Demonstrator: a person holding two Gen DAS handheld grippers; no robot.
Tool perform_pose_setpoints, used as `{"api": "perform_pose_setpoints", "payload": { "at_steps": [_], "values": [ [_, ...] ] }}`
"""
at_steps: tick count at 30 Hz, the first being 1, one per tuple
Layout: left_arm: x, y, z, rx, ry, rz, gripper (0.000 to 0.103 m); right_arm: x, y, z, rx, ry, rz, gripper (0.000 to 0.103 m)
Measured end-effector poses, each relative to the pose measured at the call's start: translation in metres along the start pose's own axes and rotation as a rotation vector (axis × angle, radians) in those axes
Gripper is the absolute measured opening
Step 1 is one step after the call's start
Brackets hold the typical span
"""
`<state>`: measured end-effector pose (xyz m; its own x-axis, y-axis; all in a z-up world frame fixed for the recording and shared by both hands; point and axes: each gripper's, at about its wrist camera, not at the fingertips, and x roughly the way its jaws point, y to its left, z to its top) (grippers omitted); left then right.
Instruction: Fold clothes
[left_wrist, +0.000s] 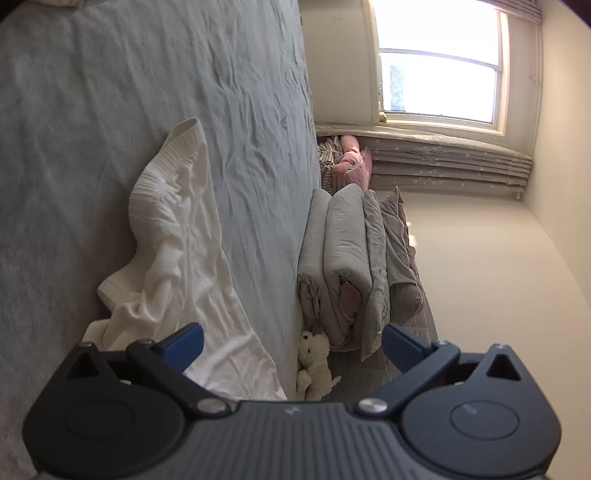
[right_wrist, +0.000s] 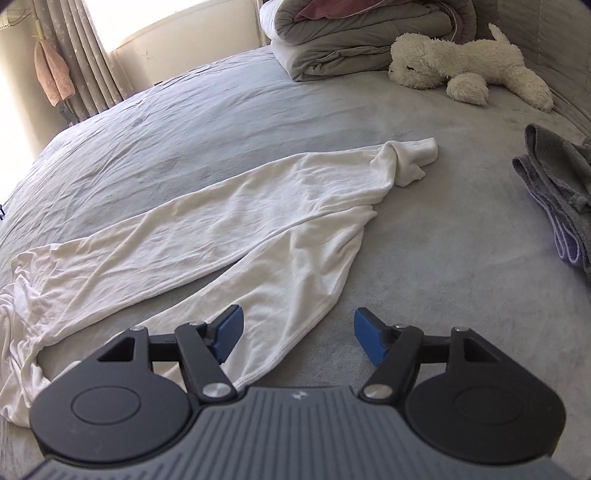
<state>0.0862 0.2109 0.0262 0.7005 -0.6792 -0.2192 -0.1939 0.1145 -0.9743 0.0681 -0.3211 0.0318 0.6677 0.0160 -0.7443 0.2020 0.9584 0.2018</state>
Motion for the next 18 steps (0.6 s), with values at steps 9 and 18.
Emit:
{"api": "perform_pose_setpoints", "payload": {
  "at_steps": [9,18],
  "values": [
    [-0.003,-0.002,-0.002,0.021,-0.060,0.120,0.103,0.000,0.006,-0.001,0.010,0.005,0.006,0.083],
    [-0.008,0.000,0.000,0.096,-0.148,0.312,0.103,0.000,0.008,-0.002,0.039,0.019,0.011,0.098]
  ]
}}
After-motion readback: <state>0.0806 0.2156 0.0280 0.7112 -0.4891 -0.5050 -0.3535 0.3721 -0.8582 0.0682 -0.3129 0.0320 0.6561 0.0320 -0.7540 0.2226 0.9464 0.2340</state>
